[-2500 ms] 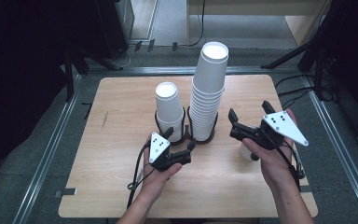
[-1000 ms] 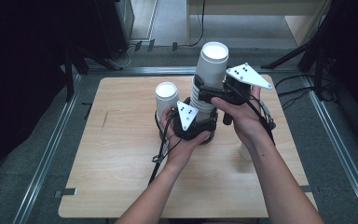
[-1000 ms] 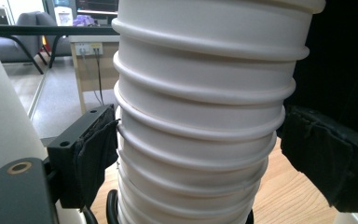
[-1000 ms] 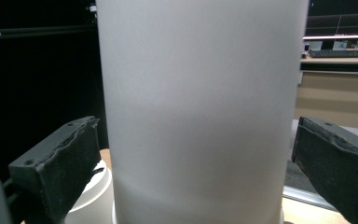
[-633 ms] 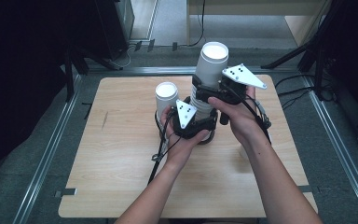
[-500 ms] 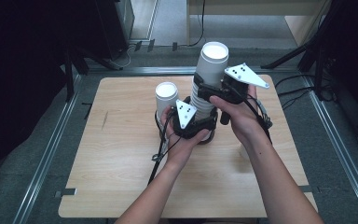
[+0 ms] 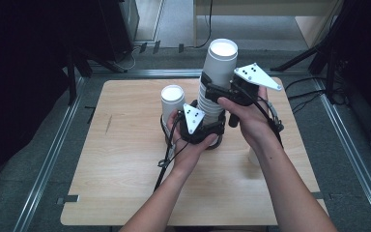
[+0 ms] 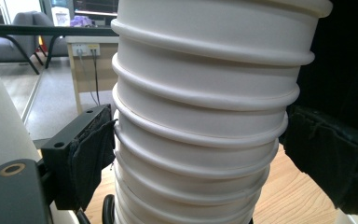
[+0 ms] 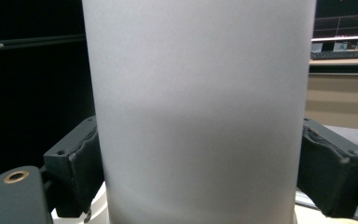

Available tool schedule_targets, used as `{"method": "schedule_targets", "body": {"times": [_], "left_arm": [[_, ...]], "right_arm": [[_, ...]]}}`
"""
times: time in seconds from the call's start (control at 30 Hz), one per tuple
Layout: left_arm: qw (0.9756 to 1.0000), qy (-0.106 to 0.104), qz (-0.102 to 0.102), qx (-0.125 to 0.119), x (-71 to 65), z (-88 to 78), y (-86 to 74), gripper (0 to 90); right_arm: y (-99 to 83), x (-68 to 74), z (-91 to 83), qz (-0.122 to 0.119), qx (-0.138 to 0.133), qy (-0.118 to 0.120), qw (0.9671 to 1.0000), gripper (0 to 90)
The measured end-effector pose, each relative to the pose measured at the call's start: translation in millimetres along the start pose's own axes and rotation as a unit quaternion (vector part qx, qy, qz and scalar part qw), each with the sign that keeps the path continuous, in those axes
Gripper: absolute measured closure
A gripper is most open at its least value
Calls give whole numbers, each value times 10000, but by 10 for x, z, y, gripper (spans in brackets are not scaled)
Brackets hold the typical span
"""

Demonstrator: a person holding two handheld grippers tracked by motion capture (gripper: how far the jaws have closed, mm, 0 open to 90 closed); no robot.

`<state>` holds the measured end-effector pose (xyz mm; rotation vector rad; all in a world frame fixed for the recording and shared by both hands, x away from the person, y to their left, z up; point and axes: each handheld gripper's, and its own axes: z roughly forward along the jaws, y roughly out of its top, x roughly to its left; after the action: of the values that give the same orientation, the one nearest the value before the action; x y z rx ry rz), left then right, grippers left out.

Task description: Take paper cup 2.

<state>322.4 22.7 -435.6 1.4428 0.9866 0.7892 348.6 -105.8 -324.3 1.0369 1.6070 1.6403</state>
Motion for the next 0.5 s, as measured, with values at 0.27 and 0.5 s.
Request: {"method": "schedule_targets", "body": {"times": [0.27,0.5], "left_arm": [[10000,-18,-10,8,2,-2,0,93],[10000,-13,-5,28,1,-7,0,94]], "right_arm": [[70,19,-4,-16,-121,5,9999,128],[134,41,-20,-69,-311,-16,9995,133]]}}
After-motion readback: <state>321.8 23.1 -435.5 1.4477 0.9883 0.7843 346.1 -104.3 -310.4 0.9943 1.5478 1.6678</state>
